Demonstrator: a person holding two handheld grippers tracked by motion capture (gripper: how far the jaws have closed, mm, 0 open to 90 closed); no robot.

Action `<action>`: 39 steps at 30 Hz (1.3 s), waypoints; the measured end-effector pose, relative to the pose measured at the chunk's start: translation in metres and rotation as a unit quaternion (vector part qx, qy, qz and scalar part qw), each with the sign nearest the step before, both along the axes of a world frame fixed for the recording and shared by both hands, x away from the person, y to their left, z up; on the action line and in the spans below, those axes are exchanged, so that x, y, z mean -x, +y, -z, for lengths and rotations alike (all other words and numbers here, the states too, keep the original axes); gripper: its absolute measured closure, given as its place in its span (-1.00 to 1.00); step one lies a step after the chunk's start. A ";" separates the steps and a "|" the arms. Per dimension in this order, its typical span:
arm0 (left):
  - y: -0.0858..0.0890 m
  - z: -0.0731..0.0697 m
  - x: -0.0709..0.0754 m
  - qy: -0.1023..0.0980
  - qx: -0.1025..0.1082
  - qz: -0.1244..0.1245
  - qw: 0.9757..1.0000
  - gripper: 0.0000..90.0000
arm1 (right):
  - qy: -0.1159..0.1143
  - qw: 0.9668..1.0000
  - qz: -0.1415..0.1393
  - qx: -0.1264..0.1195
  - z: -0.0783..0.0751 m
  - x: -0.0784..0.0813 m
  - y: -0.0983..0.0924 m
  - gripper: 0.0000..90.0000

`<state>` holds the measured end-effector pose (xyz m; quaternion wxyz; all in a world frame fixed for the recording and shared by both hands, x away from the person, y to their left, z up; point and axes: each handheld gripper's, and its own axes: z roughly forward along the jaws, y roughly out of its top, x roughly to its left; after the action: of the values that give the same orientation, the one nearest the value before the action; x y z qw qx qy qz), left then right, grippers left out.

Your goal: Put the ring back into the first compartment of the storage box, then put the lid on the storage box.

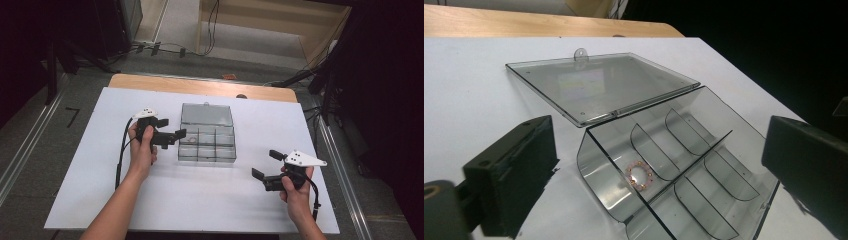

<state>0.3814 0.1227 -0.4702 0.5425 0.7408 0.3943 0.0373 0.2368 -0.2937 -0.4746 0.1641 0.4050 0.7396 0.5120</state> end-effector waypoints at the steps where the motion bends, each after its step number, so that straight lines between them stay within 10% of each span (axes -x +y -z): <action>1: 0.000 0.000 0.000 0.000 -0.001 0.000 1.000 -1.00 | 0.000 1.000 0.000 -0.001 -0.001 -0.002 0.001 -1.00; 39: -0.012 0.006 -0.034 0.030 -0.004 -0.014 0.999 -0.97 | 0.020 1.000 -0.005 -0.014 -0.020 -0.104 0.044 -1.00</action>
<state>0.4155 0.1111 -0.4761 0.5270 0.7382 0.4204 0.0240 0.3406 -0.2498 -0.4546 0.1408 0.4138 0.7375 0.5148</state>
